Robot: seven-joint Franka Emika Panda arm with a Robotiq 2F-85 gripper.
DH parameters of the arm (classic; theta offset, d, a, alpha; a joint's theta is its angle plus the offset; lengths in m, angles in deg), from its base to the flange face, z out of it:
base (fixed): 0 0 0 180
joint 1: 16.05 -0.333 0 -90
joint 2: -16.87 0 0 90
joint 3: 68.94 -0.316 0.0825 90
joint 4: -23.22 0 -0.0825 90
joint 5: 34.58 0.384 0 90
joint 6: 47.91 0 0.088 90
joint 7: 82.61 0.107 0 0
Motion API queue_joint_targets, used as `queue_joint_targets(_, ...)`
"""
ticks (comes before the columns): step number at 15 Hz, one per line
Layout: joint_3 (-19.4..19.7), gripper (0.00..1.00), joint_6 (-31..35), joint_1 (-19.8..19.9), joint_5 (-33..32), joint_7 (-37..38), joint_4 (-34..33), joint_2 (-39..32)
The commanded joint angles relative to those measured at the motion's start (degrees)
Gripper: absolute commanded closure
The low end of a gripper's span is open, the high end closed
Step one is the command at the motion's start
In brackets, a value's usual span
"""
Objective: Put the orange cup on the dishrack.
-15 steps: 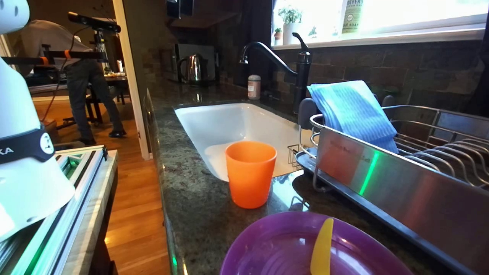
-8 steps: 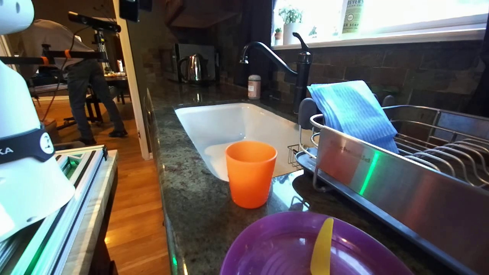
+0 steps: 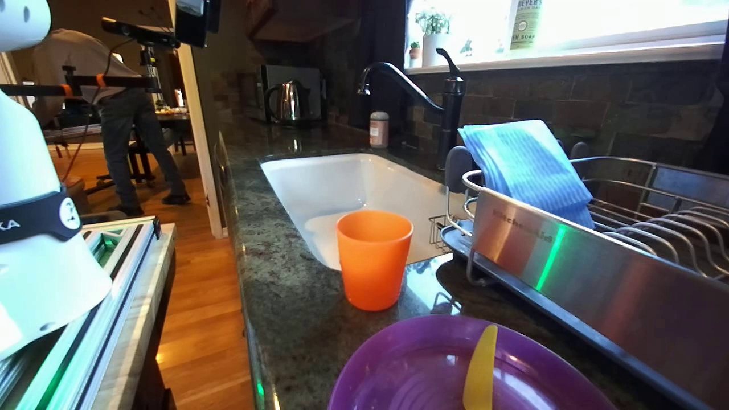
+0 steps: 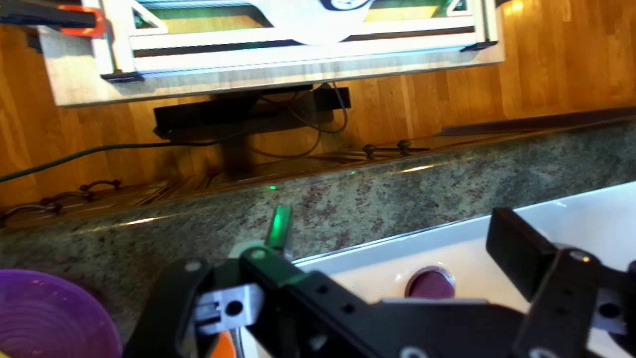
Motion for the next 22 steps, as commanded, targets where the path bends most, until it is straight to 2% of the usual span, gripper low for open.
queue_joint_targets(1,1.0,0.0,4.22,0.48,-9.18,-6.04,0.13,-4.43)
queue_joint_targets(3,2.59,0.0,9.84,0.37,-13.55,-8.85,0.92,-6.42)
queue_joint_targets(6,6.25,0.0,22.89,-0.06,-13.39,-13.52,1.13,-10.44)
queue_joint_targets(7,7.46,0.0,26.99,-0.01,-11.85,-14.61,1.22,-11.96)
queue_joint_targets(8,9.85,0.0,28.55,-0.91,-6.24,-15.56,0.26,-13.28)
queue_joint_targets(9,10.41,0.0,27.97,-1.68,-2.54,-16.23,-0.56,-14.5)
queue_joint_targets(10,7.12,0.0,27.21,0.92,-6.83,-14.7,0.97,-12.13)
queue_joint_targets(13,8.44,0.0,27.55,0.44,-3.12,-16.08,-0.13,-14.2)
queue_joint_targets(15,7.46,0.0,31.31,0.67,-3.64,-14.9,1.22,-14.65)
queue_joint_targets(19,6.19,0.0,44.5,0.19,-4.69,-14.46,4.14,-19.95)
queue_joint_targets(22,5.76,0.0,49.95,-0.94,-2.65,-14.79,5.27,-23.5)
